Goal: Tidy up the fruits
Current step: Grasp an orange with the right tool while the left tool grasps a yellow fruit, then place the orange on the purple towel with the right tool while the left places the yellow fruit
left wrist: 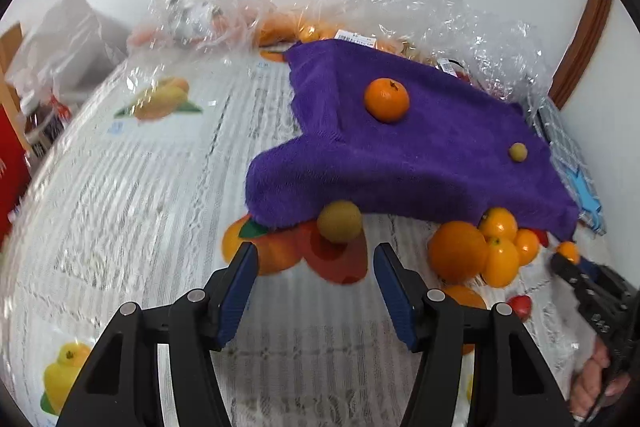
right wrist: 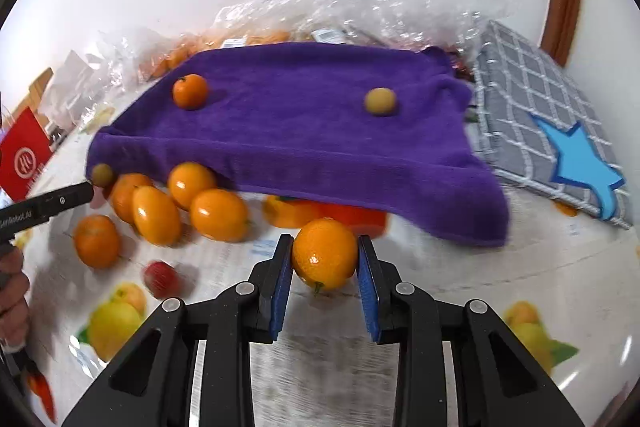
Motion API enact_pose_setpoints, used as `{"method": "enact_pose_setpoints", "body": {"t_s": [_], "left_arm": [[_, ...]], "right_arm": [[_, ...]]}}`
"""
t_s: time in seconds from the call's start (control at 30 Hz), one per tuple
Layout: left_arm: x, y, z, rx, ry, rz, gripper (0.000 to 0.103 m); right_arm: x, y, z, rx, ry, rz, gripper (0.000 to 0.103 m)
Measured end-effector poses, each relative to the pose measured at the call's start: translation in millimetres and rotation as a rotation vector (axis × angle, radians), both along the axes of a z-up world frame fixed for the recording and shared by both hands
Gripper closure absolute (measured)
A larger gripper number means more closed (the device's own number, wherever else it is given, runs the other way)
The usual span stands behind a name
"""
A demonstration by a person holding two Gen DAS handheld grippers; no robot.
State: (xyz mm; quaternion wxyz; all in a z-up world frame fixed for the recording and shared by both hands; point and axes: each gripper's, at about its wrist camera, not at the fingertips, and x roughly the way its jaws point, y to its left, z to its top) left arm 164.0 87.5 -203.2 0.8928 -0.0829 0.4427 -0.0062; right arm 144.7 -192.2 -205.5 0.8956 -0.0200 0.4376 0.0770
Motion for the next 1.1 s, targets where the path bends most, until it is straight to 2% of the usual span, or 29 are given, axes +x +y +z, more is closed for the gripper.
{"method": "enact_pose_setpoints", "body": {"t_s": [0.17,0.2,0.23,0.3,0.4,0.6,0.67,0.9,1.1], "left_arm": [[12.0,-10.3,-2.9,0.038,-0.008,-0.008,0.046],[12.6,-11.1,-3.2,0.032,-0.011,-0.018,0.053],[12.7,-10.9,-3.4,0.021,-0.012,-0.028,0.067],[13.2,-6.8,-3.6,-0.011,-0.015,-0.038,0.079],[11.5,2.7,-3.7,-0.075,-0.031,-0.043,0.079],[9.7,1.2,-1.7,-0.089,-0.049,-0.039,0.079],[8.4,2.3,0.0,-0.117,-0.068,-0.028,0.079],[-7.4,-13.1,17.3,-0.093,-0.192,-0.082,0.079],[-10.8,-17.0,23.4,-0.089,-0.232,-0.092,0.079]], "right_arm": [[-6.0,-13.6,2.8,0.053,-0.015,0.007,0.072],[-7.3,-14.2,4.1,0.059,-0.027,0.005,0.072],[-8.2,-13.9,4.8,0.060,-0.033,0.008,0.072],[-8.8,-13.0,5.1,0.058,-0.041,0.014,0.072],[-8.3,-11.4,4.0,0.038,-0.042,-0.002,0.072],[-7.2,-8.8,1.5,0.015,-0.036,-0.007,0.072],[-6.7,-8.5,1.0,0.013,-0.032,-0.003,0.072],[-11.4,-10.5,6.2,0.045,-0.066,0.014,0.072],[-14.5,-14.2,9.5,0.072,-0.087,0.010,0.072]]}}
